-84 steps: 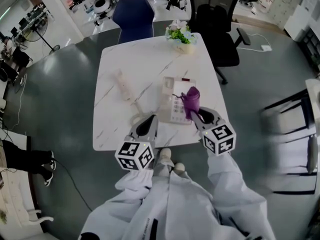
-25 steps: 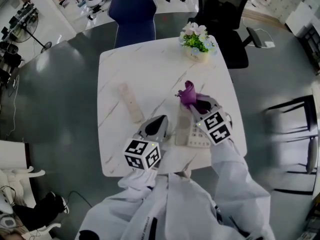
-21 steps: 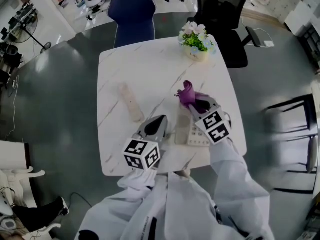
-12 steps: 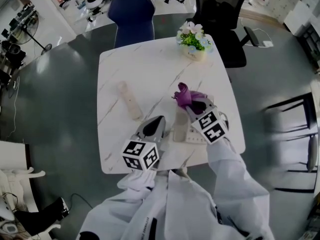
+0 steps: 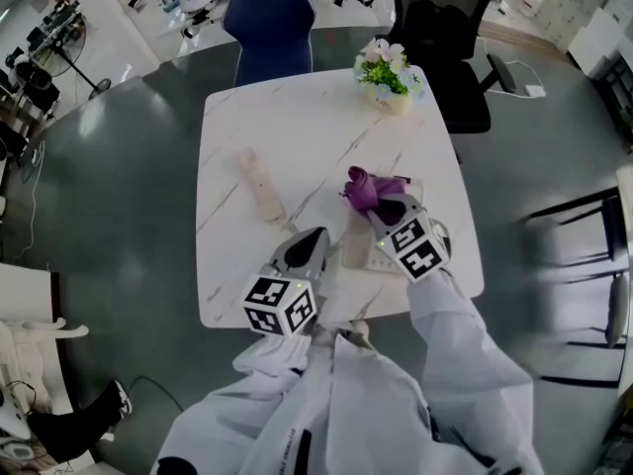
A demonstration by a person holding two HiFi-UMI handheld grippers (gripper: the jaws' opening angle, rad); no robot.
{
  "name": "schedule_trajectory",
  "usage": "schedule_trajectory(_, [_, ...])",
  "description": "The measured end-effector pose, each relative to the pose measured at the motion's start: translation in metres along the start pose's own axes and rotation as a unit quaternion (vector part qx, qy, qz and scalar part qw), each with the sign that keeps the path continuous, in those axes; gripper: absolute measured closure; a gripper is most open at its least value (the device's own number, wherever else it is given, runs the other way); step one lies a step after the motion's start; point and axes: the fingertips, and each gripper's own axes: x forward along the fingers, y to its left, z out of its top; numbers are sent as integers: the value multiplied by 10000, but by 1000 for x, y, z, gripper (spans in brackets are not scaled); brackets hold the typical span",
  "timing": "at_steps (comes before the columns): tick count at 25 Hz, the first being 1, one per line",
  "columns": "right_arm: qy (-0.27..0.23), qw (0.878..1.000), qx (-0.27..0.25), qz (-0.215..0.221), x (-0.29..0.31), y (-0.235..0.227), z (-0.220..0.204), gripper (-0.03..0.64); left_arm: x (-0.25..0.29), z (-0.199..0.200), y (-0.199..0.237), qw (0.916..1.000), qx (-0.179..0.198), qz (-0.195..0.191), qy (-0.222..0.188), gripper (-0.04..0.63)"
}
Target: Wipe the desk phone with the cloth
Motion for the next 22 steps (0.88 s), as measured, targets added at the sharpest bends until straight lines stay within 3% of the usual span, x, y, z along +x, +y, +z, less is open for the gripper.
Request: schedule_trajectory(22, [142, 9997, -101, 177, -11, 37, -21, 586, -32, -10, -12, 9998, -27, 130, -130, 597])
